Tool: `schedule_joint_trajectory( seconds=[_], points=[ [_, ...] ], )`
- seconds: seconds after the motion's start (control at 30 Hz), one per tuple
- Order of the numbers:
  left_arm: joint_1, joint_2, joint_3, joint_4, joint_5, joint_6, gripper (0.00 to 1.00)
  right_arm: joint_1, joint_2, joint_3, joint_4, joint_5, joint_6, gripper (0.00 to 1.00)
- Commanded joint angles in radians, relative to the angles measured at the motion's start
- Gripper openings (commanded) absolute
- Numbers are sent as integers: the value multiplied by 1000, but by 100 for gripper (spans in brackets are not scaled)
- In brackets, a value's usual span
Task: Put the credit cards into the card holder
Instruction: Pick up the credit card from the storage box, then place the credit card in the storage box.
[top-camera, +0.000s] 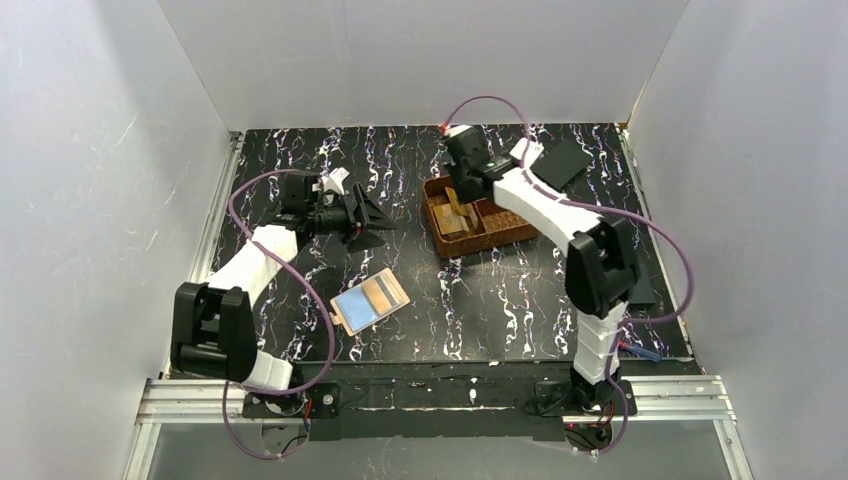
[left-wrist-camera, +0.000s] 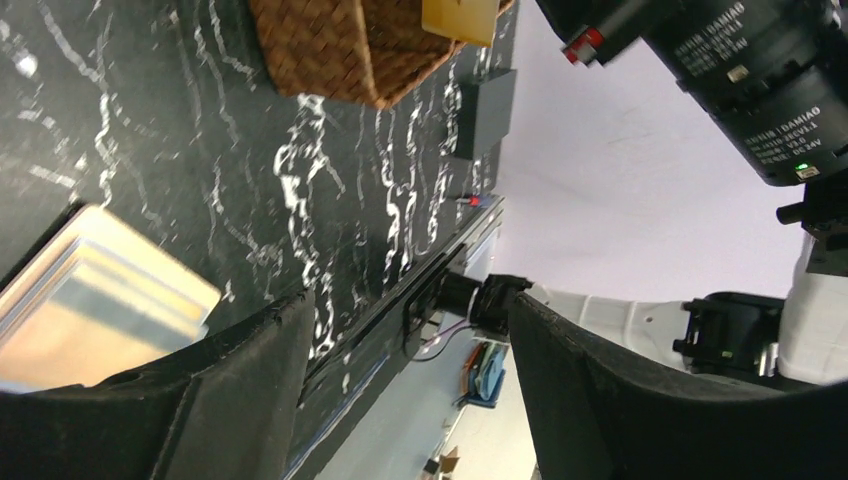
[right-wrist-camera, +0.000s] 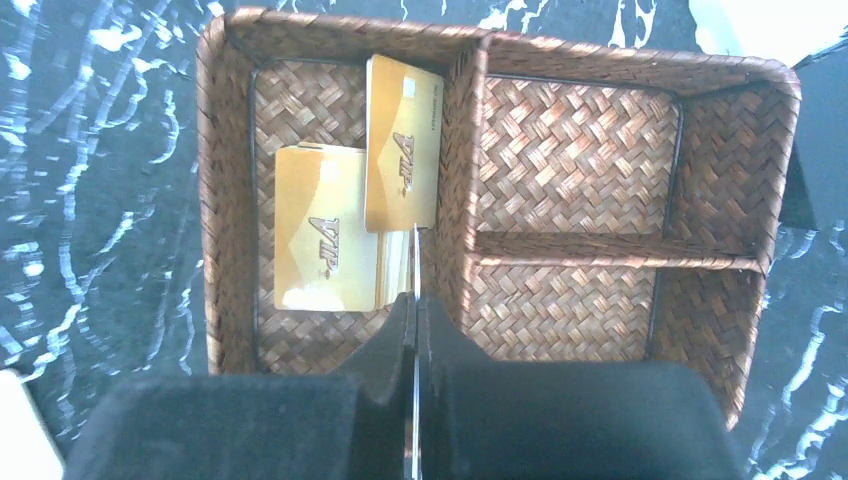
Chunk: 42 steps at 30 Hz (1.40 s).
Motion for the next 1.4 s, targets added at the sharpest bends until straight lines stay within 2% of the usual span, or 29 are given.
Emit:
schedule_joint_trajectory(
  seconds=[0.0, 0.1, 0.2, 0.27, 0.4, 0.57, 0.7, 0.87, 1.13, 1.27, 1.37],
  points=[
    [-43, 57, 36, 239, 34, -177, 70, -147, -152, -111, 211, -411, 81, 1],
    [-93, 115, 100, 247, -20, -168, 70, -274, -227, -273, 428, -736, 187, 1],
    [-129, 209, 182, 263, -38, -192, 68, -364, -215, -342, 585, -998, 323, 1],
    [-140, 261, 223, 285, -44, -222, 67, -401, -198, -387, 721, -1118, 439, 1],
    [-167, 356, 276, 415, -21, -329, 65, -448, -183, -502, 1033, -1243, 754, 1],
    [-199, 445, 341, 491, -10, -389, 62, -463, -139, -613, 1421, -1290, 1103, 1],
    [-212, 458, 358, 508, -20, -393, 58, -465, -87, -659, 1673, -1284, 1294, 1],
    [-231, 438, 345, 520, -35, -393, 61, -470, -58, -685, 1746, -1261, 1358, 1],
    [-254, 375, 301, 551, -77, -358, 54, -484, -54, -725, 1836, -1199, 1462, 1],
    [-262, 390, 316, 558, -58, -368, 43, -485, -60, -733, 1846, -1184, 1475, 1],
    [-269, 386, 315, 563, -53, -363, 47, -486, -67, -739, 1832, -1177, 1471, 1]
  ],
)
